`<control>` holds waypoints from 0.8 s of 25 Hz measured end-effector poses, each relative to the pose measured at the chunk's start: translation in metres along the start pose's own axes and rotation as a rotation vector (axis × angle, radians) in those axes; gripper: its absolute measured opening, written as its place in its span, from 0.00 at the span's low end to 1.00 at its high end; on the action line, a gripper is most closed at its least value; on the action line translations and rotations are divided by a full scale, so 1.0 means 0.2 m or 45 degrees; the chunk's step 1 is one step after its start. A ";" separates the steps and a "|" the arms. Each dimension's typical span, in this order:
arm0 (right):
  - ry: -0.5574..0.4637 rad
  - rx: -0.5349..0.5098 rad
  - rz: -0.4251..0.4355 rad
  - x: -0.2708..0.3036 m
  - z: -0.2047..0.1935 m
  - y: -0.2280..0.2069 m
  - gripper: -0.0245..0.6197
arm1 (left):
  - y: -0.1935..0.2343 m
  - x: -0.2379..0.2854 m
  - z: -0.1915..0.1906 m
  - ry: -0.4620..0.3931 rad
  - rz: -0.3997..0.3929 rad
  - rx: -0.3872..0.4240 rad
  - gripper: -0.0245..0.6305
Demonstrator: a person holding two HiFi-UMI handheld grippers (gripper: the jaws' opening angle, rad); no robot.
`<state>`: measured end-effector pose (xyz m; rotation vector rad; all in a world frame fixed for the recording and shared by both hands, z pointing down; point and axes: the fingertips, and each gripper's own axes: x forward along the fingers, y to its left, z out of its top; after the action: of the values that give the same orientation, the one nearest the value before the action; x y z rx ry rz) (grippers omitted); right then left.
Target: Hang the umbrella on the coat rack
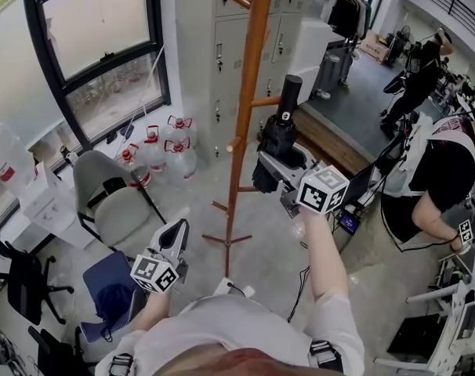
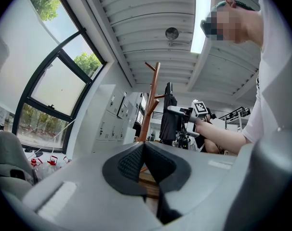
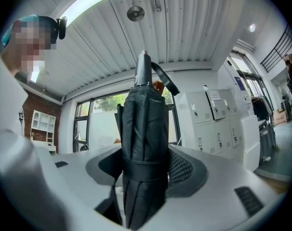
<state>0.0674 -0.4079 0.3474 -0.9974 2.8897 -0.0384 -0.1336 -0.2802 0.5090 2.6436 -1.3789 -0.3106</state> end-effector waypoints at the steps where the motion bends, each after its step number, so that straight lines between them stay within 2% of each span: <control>1: 0.006 0.001 0.007 0.01 -0.01 0.01 0.44 | 0.00 0.00 0.00 0.000 0.001 -0.001 0.05; 20: 0.067 0.045 0.049 0.00 -0.22 0.13 0.44 | 0.00 0.05 -0.03 0.014 -0.031 -0.011 0.05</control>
<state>0.0479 -0.3878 0.3902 -0.9483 2.9435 -0.1149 -0.1260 -0.2880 0.5126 2.6532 -1.3400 -0.3038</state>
